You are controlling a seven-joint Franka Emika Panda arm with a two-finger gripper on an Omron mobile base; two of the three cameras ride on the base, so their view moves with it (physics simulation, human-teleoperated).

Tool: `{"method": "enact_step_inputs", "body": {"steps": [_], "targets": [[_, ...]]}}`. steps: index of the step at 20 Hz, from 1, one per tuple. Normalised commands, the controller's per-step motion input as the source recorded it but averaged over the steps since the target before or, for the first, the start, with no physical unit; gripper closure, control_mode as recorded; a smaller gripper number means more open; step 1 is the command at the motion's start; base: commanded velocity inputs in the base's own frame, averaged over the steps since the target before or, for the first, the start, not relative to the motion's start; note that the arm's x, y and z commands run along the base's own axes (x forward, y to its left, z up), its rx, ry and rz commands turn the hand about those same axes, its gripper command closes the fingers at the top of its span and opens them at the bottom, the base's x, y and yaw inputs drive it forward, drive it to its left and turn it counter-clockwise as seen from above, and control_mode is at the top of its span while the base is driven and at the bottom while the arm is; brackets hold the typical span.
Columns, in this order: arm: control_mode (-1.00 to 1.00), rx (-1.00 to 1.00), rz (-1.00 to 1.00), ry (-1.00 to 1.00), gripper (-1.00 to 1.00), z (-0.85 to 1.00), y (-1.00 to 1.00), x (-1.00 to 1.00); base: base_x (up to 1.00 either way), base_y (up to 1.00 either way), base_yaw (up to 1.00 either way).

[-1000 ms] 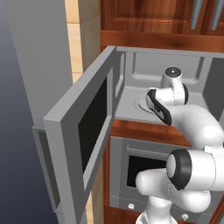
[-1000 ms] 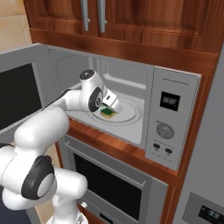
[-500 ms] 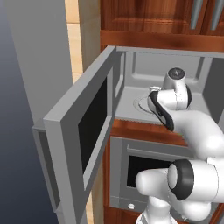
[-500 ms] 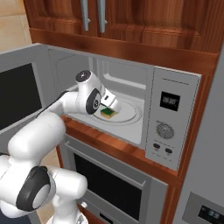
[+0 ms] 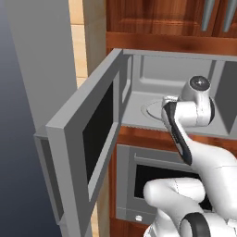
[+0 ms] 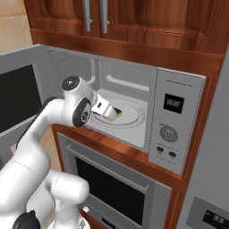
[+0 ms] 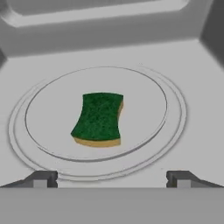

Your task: Place the sponge inside the microwave to prepare for sanitizing.

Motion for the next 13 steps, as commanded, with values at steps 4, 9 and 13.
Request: {"method": "enact_step_inputs", "body": {"steps": [4,9,13], "targets": [[-1.0,0.0,0.14,0.0,-1.0,0.31,0.24,-1.0,0.0,0.0,0.0],[-1.0,0.0,0.11,0.03,-1.0,0.37,0.23,-0.91,0.0,0.0,0.0],[-1.0,0.0,0.02,0.06,-1.0,0.11,0.02,-0.62,0.0,0.0,0.0]]}}
